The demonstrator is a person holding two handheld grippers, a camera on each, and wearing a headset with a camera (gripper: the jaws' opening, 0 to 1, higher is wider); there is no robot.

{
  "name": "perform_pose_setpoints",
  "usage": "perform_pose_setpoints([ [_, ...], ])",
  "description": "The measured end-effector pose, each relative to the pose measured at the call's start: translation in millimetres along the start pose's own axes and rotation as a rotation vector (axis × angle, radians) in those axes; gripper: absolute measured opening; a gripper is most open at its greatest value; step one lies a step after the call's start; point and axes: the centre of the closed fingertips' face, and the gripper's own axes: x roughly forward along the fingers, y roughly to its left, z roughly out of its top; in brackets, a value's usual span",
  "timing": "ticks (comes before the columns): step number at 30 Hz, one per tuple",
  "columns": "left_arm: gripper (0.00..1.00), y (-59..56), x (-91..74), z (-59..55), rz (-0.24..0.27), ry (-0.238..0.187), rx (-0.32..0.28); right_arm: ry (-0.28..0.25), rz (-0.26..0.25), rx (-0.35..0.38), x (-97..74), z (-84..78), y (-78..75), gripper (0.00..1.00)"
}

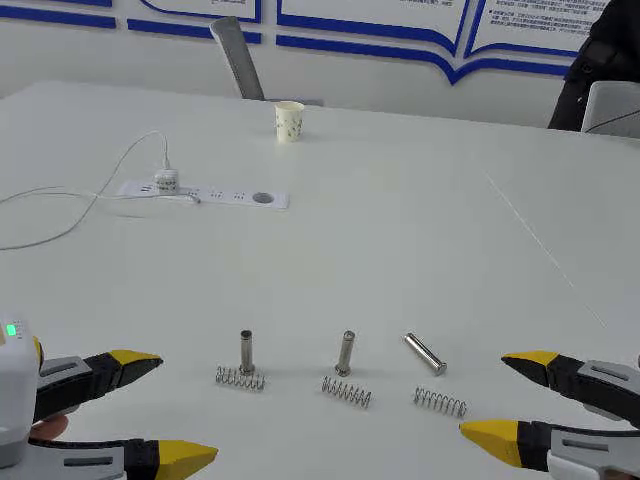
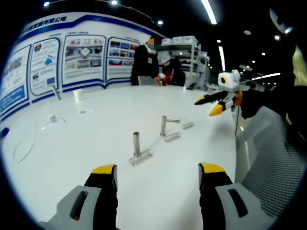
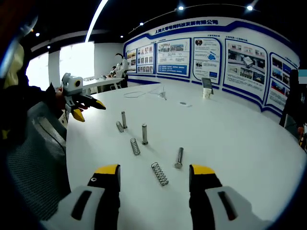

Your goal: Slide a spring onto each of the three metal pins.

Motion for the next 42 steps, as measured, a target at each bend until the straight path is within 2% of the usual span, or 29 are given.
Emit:
perform_pose_setpoints([
  [4,0.70,0.1,0.4,0.6,-0.001,-0.001,0.001,-0.004,-0.005,0.001,1.5,5.0,-3.5,0.56],
  [12,0.70,0.1,-0.5,0.9,0.003,-0.002,0.002,0.030,-0.022,-0.006,7.9,6.2,-12.7,0.51],
  [16,0.70,-0.1,-0.8,0.8,0.004,-0.002,0.002,0.033,-0.029,-0.016,10.8,12.8,-15.8,0.49],
  [27,0.69,-0.2,-0.9,-0.5,0.006,0.004,-0.002,0.071,-0.033,-0.040,30.1,24.9,-23.0,0.39],
  [42,0.69,0.2,-1.6,-1.7,0.009,0.006,-0.010,0.122,-0.058,-0.041,45.3,22.1,-35.5,0.33],
])
